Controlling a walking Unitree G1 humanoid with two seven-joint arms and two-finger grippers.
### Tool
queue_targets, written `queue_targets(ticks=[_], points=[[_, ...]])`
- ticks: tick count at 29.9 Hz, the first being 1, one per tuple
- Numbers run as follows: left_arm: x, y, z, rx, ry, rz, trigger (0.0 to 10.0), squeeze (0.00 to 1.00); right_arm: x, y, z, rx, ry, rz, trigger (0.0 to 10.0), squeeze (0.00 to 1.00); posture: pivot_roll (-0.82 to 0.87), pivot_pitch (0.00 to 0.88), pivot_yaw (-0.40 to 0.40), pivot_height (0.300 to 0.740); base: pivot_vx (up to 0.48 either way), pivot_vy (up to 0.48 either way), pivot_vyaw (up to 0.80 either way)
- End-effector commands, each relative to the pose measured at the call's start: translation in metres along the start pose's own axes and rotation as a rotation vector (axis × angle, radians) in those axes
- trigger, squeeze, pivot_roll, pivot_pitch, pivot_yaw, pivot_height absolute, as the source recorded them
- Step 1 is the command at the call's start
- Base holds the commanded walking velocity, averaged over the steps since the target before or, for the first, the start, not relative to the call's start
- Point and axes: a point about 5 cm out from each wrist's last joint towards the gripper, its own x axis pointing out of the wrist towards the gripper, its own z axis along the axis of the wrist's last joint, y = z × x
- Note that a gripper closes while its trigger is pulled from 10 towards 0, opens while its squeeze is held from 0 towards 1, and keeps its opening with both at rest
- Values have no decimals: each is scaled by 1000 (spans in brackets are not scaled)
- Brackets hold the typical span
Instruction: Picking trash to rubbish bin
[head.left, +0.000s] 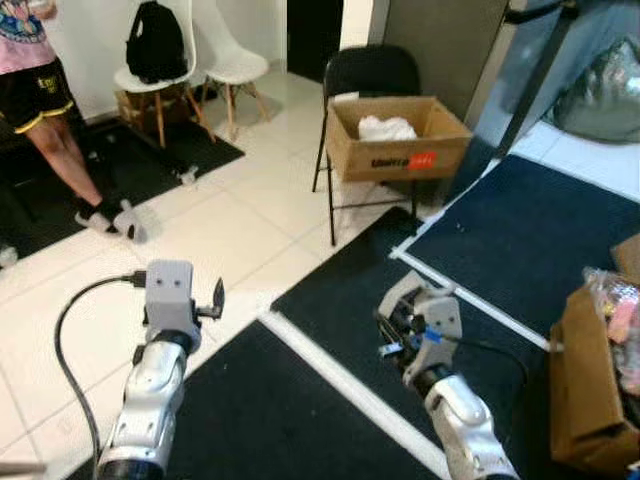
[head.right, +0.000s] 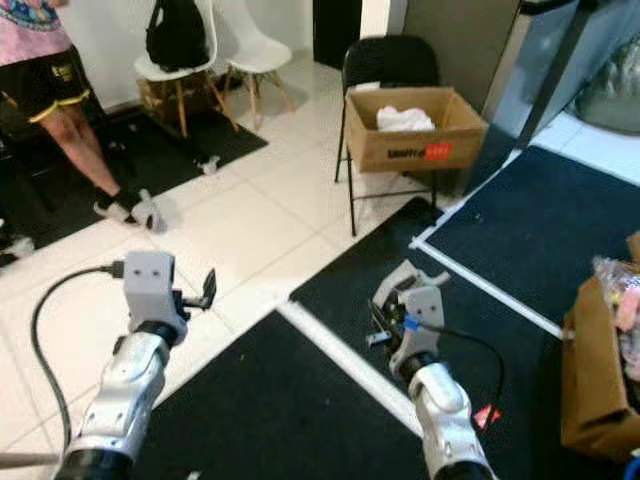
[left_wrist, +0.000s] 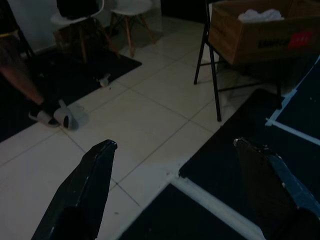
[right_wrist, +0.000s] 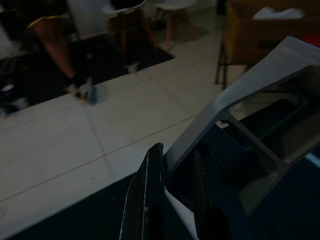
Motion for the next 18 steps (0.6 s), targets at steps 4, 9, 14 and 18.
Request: queue_targets(ticks=[4, 9, 14, 18], points=[[0, 2, -2, 3, 6, 5, 10000, 0, 0, 4, -3, 17, 15, 17, 10000, 0, -15, 62, -21, 740, 266, 0, 0], [-2, 2, -3, 1, 10, 6, 10000, 0, 0, 3, -3, 23, 14, 10, 10000, 0, -17, 64, -19, 740, 266, 0, 0], [-2, 0, -4, 0, 13, 4, 10000, 0, 0, 2, -3, 24, 14, 5, 10000, 0, -17, 61, -18, 740, 264, 0, 0], [-1, -1, -3, 1, 11, 0, 10000, 0, 0, 2, -2, 27, 16, 1, 10000, 0, -15, 65, -17, 740, 264, 0, 0]])
